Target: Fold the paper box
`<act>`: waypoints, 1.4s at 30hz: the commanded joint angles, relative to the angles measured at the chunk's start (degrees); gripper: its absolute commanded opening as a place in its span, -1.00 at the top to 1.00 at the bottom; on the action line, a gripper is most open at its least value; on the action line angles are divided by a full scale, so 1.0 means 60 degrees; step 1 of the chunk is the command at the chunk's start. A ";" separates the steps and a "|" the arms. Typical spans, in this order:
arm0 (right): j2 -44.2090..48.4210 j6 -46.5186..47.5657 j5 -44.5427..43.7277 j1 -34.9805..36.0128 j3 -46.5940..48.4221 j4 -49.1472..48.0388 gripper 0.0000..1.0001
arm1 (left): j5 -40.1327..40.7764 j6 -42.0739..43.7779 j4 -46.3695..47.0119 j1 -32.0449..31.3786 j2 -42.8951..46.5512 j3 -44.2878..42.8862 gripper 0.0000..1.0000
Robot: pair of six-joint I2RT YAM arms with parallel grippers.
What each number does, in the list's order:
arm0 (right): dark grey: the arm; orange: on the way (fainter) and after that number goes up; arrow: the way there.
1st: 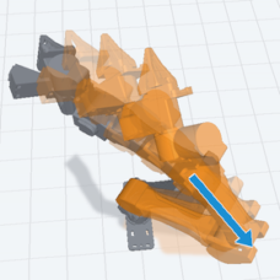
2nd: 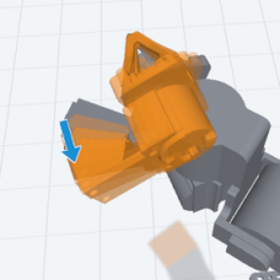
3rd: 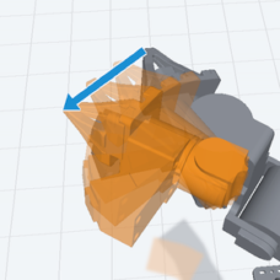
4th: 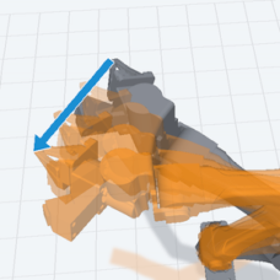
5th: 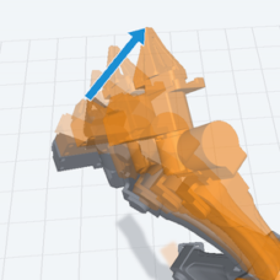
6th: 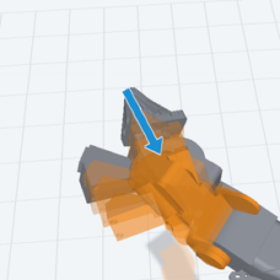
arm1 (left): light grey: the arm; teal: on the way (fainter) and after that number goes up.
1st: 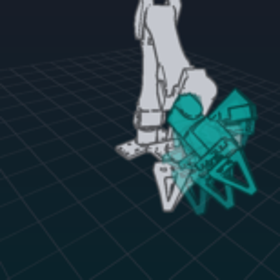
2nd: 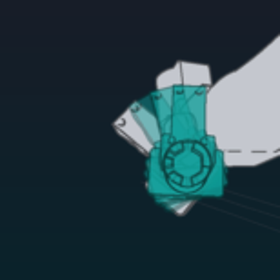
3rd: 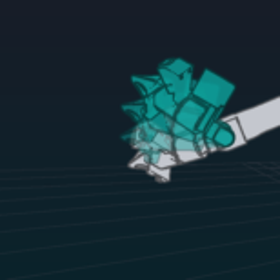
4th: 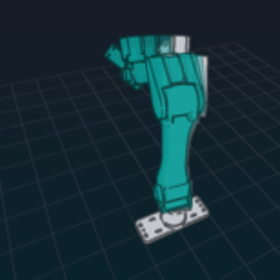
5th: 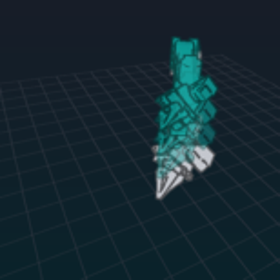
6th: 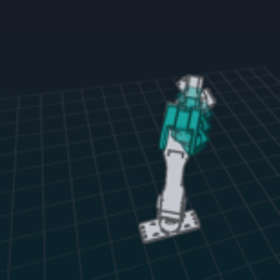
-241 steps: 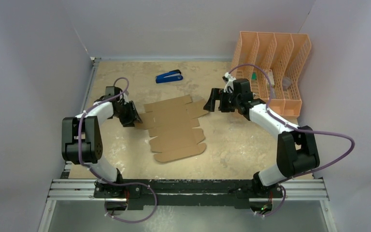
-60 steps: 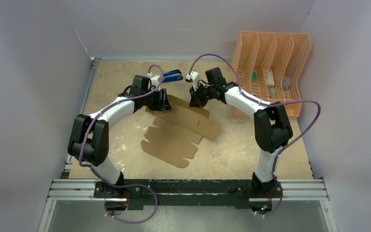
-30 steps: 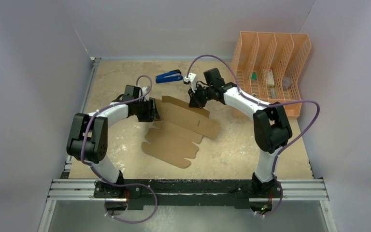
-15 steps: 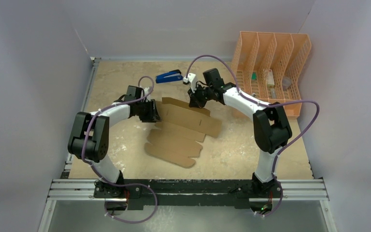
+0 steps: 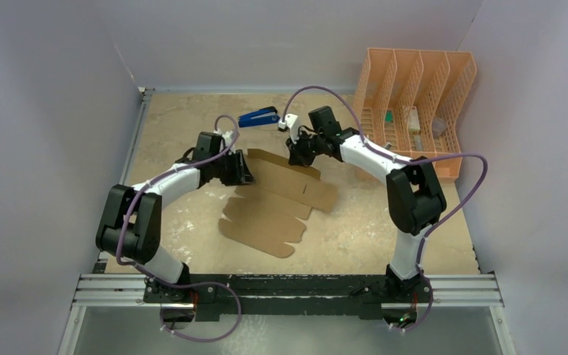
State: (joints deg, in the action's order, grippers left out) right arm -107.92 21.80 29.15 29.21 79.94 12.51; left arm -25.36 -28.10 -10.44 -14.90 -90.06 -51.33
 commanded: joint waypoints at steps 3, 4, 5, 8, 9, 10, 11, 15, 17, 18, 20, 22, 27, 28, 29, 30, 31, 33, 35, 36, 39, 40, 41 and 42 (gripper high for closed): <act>0.0545 0.0292 -0.0266 0.0098 -0.0038 -0.0152 0.96 | 0.0310 0.0135 -0.0042 -0.0228 0.0564 0.0016 0.38; 0.0585 0.0323 -0.0285 0.0110 -0.0045 -0.0141 0.96 | 0.0695 0.0366 -0.0373 -0.0185 0.0660 -0.0148 0.34; 0.0621 0.0380 -0.0304 0.0113 -0.0062 -0.0151 0.96 | 0.1003 0.0553 -0.0621 -0.0094 0.0723 -0.0227 0.30; 0.0706 0.0449 -0.0335 0.0118 -0.0089 -0.0122 0.96 | 0.1030 0.0732 -0.0903 0.0443 0.0622 -0.0343 0.18; 0.0731 0.0453 -0.0332 0.0122 -0.0095 -0.0121 0.96 | 0.1028 0.0754 -0.0907 0.0614 0.0537 -0.0361 0.15; 0.0731 0.0466 -0.0344 0.0124 -0.0116 -0.0122 0.96 | 0.1033 0.0768 -0.0911 0.0740 0.0420 -0.0371 0.12; 0.0743 0.0468 -0.0357 0.0130 -0.0132 -0.0112 0.96 | 0.1027 0.0784 -0.0912 0.0809 0.0301 -0.0396 0.07; 0.0760 0.0489 -0.0416 0.0149 -0.0199 -0.0130 0.96 | 0.0708 0.0649 -0.0606 0.0828 -0.0274 -0.0400 -0.01; 0.0774 0.0496 -0.0420 0.0161 -0.0221 -0.0137 0.96 | 0.0598 0.0527 -0.0401 0.0827 -0.0464 -0.0358 -0.02; 0.0765 0.0497 -0.0419 0.0173 -0.0203 -0.0148 0.97 | 0.0533 0.0487 -0.0323 0.0827 -0.0543 -0.0348 -0.03; 0.0762 0.0497 -0.0419 0.0185 -0.0188 -0.0152 0.97 | 0.0362 0.0373 -0.0116 0.0805 -0.0663 -0.0318 -0.03; 0.0759 0.0518 -0.0427 0.0196 -0.0177 -0.0166 0.97 | 0.0273 0.0252 0.0066 0.0717 -0.0776 -0.0300 -0.04; 0.0717 0.0541 -0.0456 0.0243 -0.0140 -0.0167 0.97 | 0.0190 0.0005 0.0363 0.0432 -0.1173 -0.0291 -0.02; 0.0720 0.0554 -0.0464 0.0244 -0.0127 -0.0157 0.97 | 0.0150 -0.0066 0.0458 0.0408 -0.1225 -0.0259 -0.01; 0.0716 0.0545 -0.0471 0.0258 -0.0126 -0.0154 0.97 | 0.0111 -0.0133 0.0582 0.0383 -0.1226 -0.0215 0.01; 0.0723 0.0562 -0.0484 0.0258 -0.0133 -0.0158 0.97 | 0.0049 -0.0193 0.0674 0.0367 -0.1183 -0.0184 0.04; 0.0717 0.0565 -0.0499 0.0271 -0.0126 -0.0165 0.97 | 0.0025 -0.0239 0.0727 0.0349 -0.1107 -0.0162 0.06; 0.0724 0.0592 -0.0566 0.0299 -0.0113 -0.0148 0.97 | -0.0032 -0.0300 0.0771 0.0290 -0.0909 -0.0144 0.13; 0.0725 0.0609 -0.0643 0.0313 -0.0111 -0.0148 0.97 | -0.0066 -0.0371 0.0826 0.0232 -0.0688 -0.0112 0.19; 0.0717 0.0617 -0.0672 0.0318 -0.0111 -0.0142 0.97 | -0.0112 -0.0402 0.0843 0.0196 -0.0597 -0.0103 0.20; 0.0712 0.0656 -0.0747 0.0344 -0.0118 -0.0150 0.97 | -0.0199 -0.0521 0.0943 0.0095 -0.0347 0.0002 0.23; 0.0715 0.0671 -0.0773 0.0348 -0.0121 -0.0152 0.97 | -0.0202 -0.0575 0.1006 0.0051 -0.0274 0.0056 0.23; 0.0698 0.0685 -0.0804 0.0363 -0.0125 -0.0145 0.97 | -0.0199 -0.0627 0.1075 -0.0006 -0.0225 0.0110 0.23; 0.0701 0.0707 -0.0813 0.0376 -0.0125 -0.0161 0.97 | -0.0197 -0.0657 0.1122 -0.0062 -0.0215 0.0173 0.23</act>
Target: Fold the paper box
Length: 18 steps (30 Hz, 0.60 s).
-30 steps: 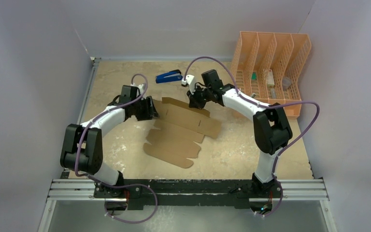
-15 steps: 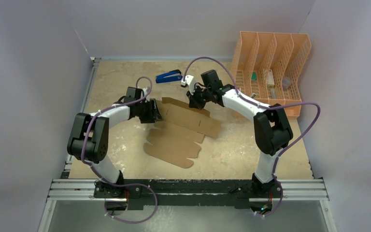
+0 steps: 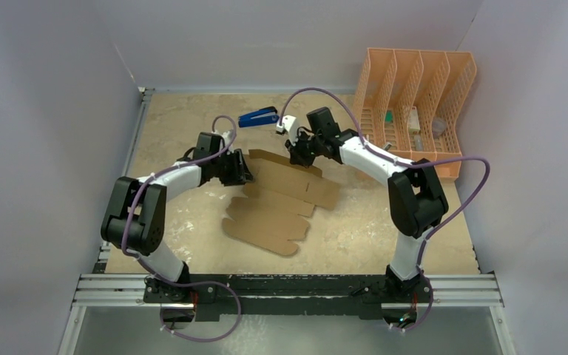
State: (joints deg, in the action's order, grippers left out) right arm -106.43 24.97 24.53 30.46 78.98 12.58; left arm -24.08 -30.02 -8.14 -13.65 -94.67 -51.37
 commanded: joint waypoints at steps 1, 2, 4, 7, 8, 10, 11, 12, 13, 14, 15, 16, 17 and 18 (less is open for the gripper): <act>0.0443 0.0198 -0.0070 0.0168 0.0035 -0.0173 0.97 | -0.0404 -0.0374 0.0802 -0.0317 0.0551 0.0242 0.23; 0.0439 0.0210 -0.0095 0.0197 0.0028 -0.0190 0.97 | -0.0383 -0.0417 0.0868 -0.0367 0.0531 0.0304 0.23; 0.0413 0.0266 -0.0171 0.0223 0.0047 -0.0165 0.97 | -0.0375 -0.0564 0.1097 -0.0461 0.0442 0.0500 0.24; 0.0406 0.0384 -0.0331 0.0290 0.0050 -0.0124 0.97 | -0.0367 -0.0728 0.1511 -0.0583 0.0345 0.0659 0.24; 0.0420 0.0436 -0.0413 0.0319 0.0037 -0.0109 0.97 | -0.0323 -0.0736 0.1545 -0.0607 0.0342 0.0671 0.25; 0.0507 0.0570 -0.0644 0.0389 -0.0012 -0.0109 0.97 | -0.0205 -0.0728 0.1513 -0.0611 0.0394 0.0661 0.25; 0.0568 0.0683 -0.0767 0.0435 -0.0053 -0.0121 0.97 | -0.0120 -0.0701 0.1474 -0.0611 0.0474 0.0661 0.25; 0.0638 0.0845 -0.0911 0.0483 -0.0097 -0.0152 0.97 | -0.0045 -0.0685 0.1443 -0.0618 0.0567 0.0664 0.25; 0.0718 0.0968 -0.1068 0.0539 -0.0154 -0.0169 0.97 | 0.0032 -0.0661 0.1415 -0.0612 0.0648 0.0652 0.25; 0.0792 0.1125 -0.1238 0.0597 -0.0199 -0.0184 0.97 | 0.0098 -0.0641 0.1392 -0.0611 0.0735 0.0649 0.25; 0.0868 0.1285 -0.1405 0.0670 -0.0243 -0.0197 0.98 | 0.0158 -0.0637 0.1392 -0.0611 0.0812 0.0643 0.25; 0.0952 0.1443 -0.1602 0.0734 -0.0324 -0.0246 0.98 | 0.0222 -0.0636 0.1394 -0.0611 0.0886 0.0644 0.25; 0.1040 0.1623 -0.1762 0.0793 -0.0402 -0.0292 0.98 | 0.0267 -0.0636 0.1395 -0.0611 0.0926 0.0638 0.25; 0.1127 0.1765 -0.1925 0.0861 -0.0492 -0.0358 0.98 | 0.0287 -0.0647 0.1407 -0.0611 0.0958 0.0658 0.24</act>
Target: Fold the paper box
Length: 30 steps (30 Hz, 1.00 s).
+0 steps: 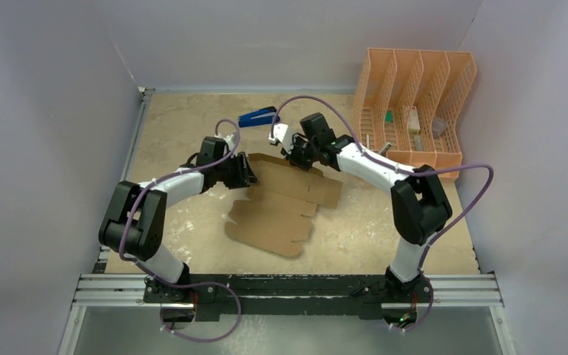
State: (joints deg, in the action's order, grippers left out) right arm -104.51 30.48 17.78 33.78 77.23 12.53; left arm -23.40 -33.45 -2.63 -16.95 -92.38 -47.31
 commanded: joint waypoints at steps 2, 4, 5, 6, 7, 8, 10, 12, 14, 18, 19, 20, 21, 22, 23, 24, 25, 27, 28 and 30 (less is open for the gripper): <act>0.0995 0.1151 -0.1081 0.0432 -0.0411 -0.0518 0.99 | 0.0214 -0.0140 0.0546 -0.0061 0.0645 0.0010 0.24; 0.1201 0.1457 -0.1320 0.0550 -0.0656 -0.0744 0.99 | 0.0257 -0.0166 0.0570 -0.0061 0.0783 0.0046 0.24; 0.1312 0.1611 -0.1436 0.0606 -0.0769 -0.0837 0.99 | 0.0297 -0.0167 0.0563 -0.0053 0.0897 0.0055 0.24; 0.1406 0.1771 -0.1531 0.0654 -0.0891 -0.0893 0.99 | 0.0379 -0.0125 0.0508 -0.0054 0.1036 0.0051 0.23; 0.1495 0.1881 -0.1611 0.0694 -0.0959 -0.0953 0.99 | 0.0482 -0.0061 0.0460 -0.0027 0.1196 0.0030 0.22; 0.1596 0.1992 -0.1696 0.0721 -0.1019 -0.0999 0.99 | 0.0592 0.0055 0.0191 0.0013 0.1435 -0.0030 0.21; 0.1727 0.2185 -0.1882 0.0781 -0.1124 -0.1030 0.99 | 0.0767 0.0213 -0.0157 0.0166 0.1820 -0.0149 0.18; 0.1842 0.2382 -0.2107 0.0858 -0.1201 -0.1069 0.99 | 0.0833 0.0427 -0.0441 0.0478 0.2167 -0.0284 0.16; 0.1956 0.2596 -0.2378 0.0997 -0.1299 -0.1125 0.99 | 0.0833 0.0606 -0.0777 0.0945 0.2440 -0.0411 0.14; 0.2202 0.3001 -0.2810 0.1225 -0.1581 -0.1404 0.99 | 0.0837 0.1027 -0.1283 0.1853 0.2669 -0.0765 0.04; 0.2254 0.3073 -0.2867 0.1262 -0.1657 -0.1489 0.99 | 0.0944 0.1198 -0.1428 0.1897 0.2649 -0.0863 0.01; 0.2308 0.3124 -0.2920 0.1305 -0.1709 -0.1553 0.99 | 0.1031 0.1372 -0.1567 0.1928 0.2577 -0.1003 -0.02; 0.2362 0.3187 -0.2940 0.1354 -0.1777 -0.1610 0.99 | 0.1067 0.1542 -0.1685 0.1931 0.2474 -0.1116 -0.05; 0.2417 0.3239 -0.2940 0.1388 -0.1834 -0.1674 0.99 | 0.1096 0.1660 -0.1736 0.1931 0.2328 -0.1211 -0.06; 0.2462 0.3304 -0.2935 0.1444 -0.1885 -0.1717 0.99 | 0.1086 0.1728 -0.1712 0.1924 0.2167 -0.1283 -0.08; 0.2486 0.3375 -0.2936 0.1465 -0.1929 -0.1757 0.99 | 0.1023 0.1809 -0.1694 0.1931 0.1984 -0.1365 -0.09; 0.2504 0.3452 -0.2934 0.1506 -0.1942 -0.1764 0.99 | 0.0934 0.1898 -0.1710 0.1931 0.1823 -0.1469 -0.09; 0.2535 0.3533 -0.3062 0.1567 -0.1945 -0.1751 0.99 | 0.0616 0.2089 -0.1677 0.1931 0.1430 -0.1649 -0.10; 0.2539 0.3577 -0.3102 0.1601 -0.1944 -0.1736 0.99 | 0.0470 0.2140 -0.1664 0.1931 0.1254 -0.1735 -0.10; 0.2533 0.3667 -0.3176 0.1660 -0.1958 -0.1710 0.99 | 0.0111 0.2262 -0.1595 0.1931 0.0928 -0.1921 -0.10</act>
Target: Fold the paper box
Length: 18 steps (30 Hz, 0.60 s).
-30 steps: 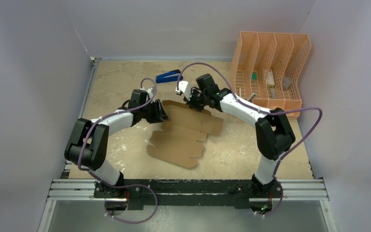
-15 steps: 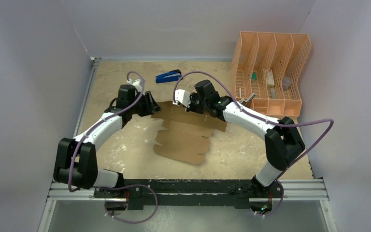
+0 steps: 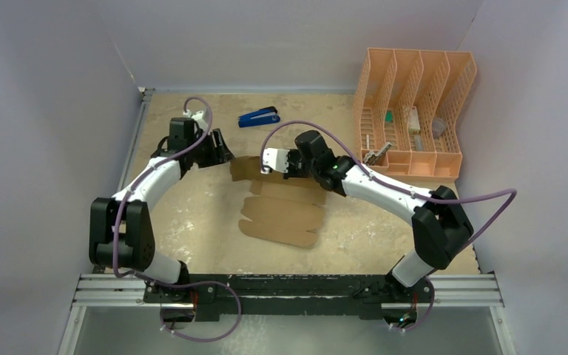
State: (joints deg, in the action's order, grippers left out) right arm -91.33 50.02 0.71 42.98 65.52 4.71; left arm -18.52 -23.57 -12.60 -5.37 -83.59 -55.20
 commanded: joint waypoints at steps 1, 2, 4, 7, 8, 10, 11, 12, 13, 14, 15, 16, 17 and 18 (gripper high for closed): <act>0.0339 0.0442 -0.0381 0.0162 -0.0006 -0.0386 0.99 | -0.0851 0.0671 0.0077 0.0001 -0.0687 -0.0696 -0.10; 0.0346 0.0482 -0.0435 0.0205 -0.0014 -0.0369 0.99 | -0.1007 0.0748 0.0058 0.0001 -0.0826 -0.0821 -0.10; 0.0369 0.0557 -0.0529 0.0287 -0.0081 -0.0398 0.99 | -0.1427 0.0859 0.0067 0.0001 -0.1093 -0.1024 -0.10; 0.0424 0.0637 -0.0631 0.0386 -0.0176 -0.0469 1.00 | -0.1952 0.0974 0.0072 -0.0014 -0.1372 -0.1133 -0.07; 0.0423 0.0653 -0.0673 0.0397 -0.0180 -0.0464 1.00 | -0.2091 0.1002 0.0065 -0.0025 -0.1415 -0.1119 -0.05; 0.0427 0.0699 -0.0750 0.0430 -0.0203 -0.0492 1.00 | -0.2218 0.1090 0.0089 -0.0070 -0.1360 -0.1016 0.00; 0.0430 0.0721 -0.0770 0.0451 -0.0218 -0.0529 1.00 | -0.2194 0.1131 0.0093 -0.0096 -0.1324 -0.0970 0.01; 0.0440 0.0761 -0.0788 0.0464 -0.0243 -0.0586 1.00 | -0.2165 0.1175 0.0086 -0.0119 -0.1311 -0.0930 0.03; 0.0459 0.0795 -0.0808 0.0473 -0.0274 -0.0658 1.00 | -0.2145 0.1206 0.0065 -0.0129 -0.1316 -0.0916 0.06; 0.0471 0.0882 -0.0836 0.0498 -0.0314 -0.0711 1.00 | -0.2078 0.1259 0.0009 -0.0131 -0.1352 -0.0941 0.08; 0.0471 0.0951 -0.0875 0.0531 -0.0345 -0.0748 1.00 | -0.2037 0.1304 -0.0049 -0.0148 -0.1406 -0.0963 0.10; 0.0463 0.1038 -0.0922 0.0551 -0.0367 -0.0755 1.00 | -0.2027 0.1350 -0.0120 -0.0146 -0.1449 -0.0986 0.12; 0.0481 0.1128 -0.0957 0.0579 -0.0383 -0.0756 1.00 | -0.1990 0.1415 -0.0212 -0.0166 -0.1497 -0.1016 0.14; 0.0485 0.1214 -0.1000 0.0605 -0.0407 -0.0756 1.00 | -0.1902 0.1467 -0.0284 -0.0181 -0.1537 -0.1051 0.16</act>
State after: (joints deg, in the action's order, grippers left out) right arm -91.05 54.43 -3.73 45.69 63.48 2.66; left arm -28.97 -17.54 -13.67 -5.87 -92.14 -59.35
